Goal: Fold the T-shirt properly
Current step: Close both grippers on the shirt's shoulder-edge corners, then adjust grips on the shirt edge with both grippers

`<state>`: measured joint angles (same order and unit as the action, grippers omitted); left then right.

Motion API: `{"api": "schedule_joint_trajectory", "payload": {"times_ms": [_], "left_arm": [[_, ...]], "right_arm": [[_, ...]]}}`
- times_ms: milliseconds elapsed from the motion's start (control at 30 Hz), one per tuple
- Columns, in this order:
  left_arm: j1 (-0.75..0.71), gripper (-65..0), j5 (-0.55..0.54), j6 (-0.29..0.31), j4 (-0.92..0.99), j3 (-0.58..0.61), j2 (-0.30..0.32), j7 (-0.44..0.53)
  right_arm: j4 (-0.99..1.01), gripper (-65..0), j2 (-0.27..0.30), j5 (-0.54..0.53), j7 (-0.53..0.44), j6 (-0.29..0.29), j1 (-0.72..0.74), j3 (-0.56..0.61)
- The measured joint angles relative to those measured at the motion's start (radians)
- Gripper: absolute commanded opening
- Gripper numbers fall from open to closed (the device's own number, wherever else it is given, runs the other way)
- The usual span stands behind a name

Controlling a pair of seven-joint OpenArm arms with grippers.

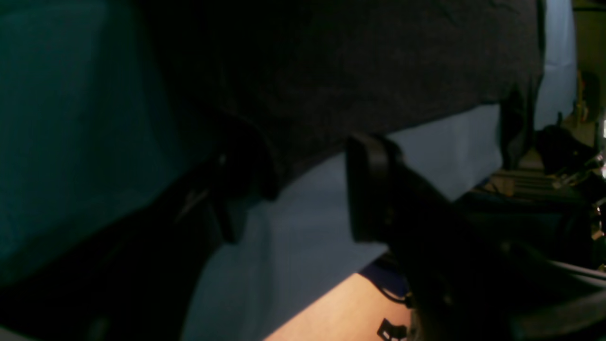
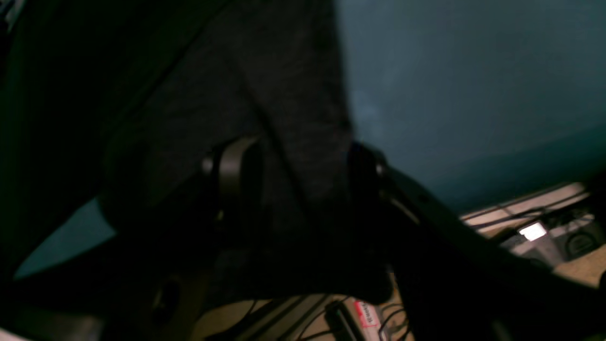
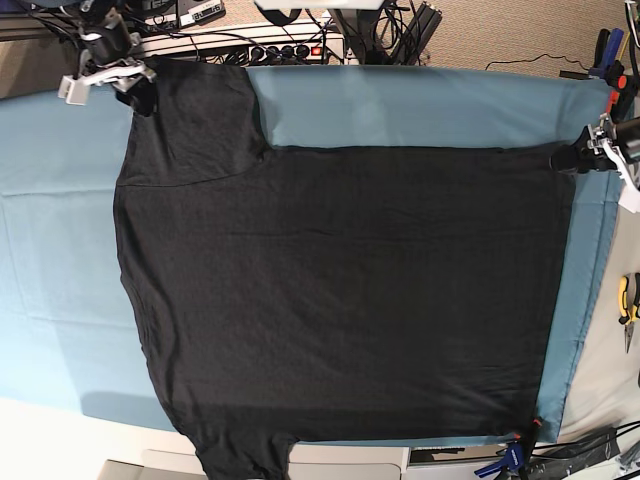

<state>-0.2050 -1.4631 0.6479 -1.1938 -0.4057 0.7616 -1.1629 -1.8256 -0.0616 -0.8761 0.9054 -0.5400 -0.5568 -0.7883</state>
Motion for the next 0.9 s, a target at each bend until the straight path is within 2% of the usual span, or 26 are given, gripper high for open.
{"api": "schedule_joint_trajectory", "payload": {"times_ms": [133,233,633,900], "left_arm": [[0.000,-32.7,0.000,0.000,0.000,0.000,0.000,0.000],[0.000,-32.7,0.000,0.000,0.000,0.000,0.000,0.000],[0.000,-32.7,0.000,0.000,0.000,0.000,0.000,0.000],[0.000,-32.7,0.000,0.000,0.000,0.000,0.000,0.000]], "right_arm": [[0.000,-35.4,-0.005,0.031,-0.016,0.005,0.000,0.005],[0.000,-35.4,-0.003,0.067,-0.053,0.050,0.000,-0.010],[0.000,-35.4,-0.003,0.059,-0.030,0.048,0.000,-0.003],[-0.006,-35.4,-0.003,0.067,-0.029,0.042,0.000,0.100]]}}
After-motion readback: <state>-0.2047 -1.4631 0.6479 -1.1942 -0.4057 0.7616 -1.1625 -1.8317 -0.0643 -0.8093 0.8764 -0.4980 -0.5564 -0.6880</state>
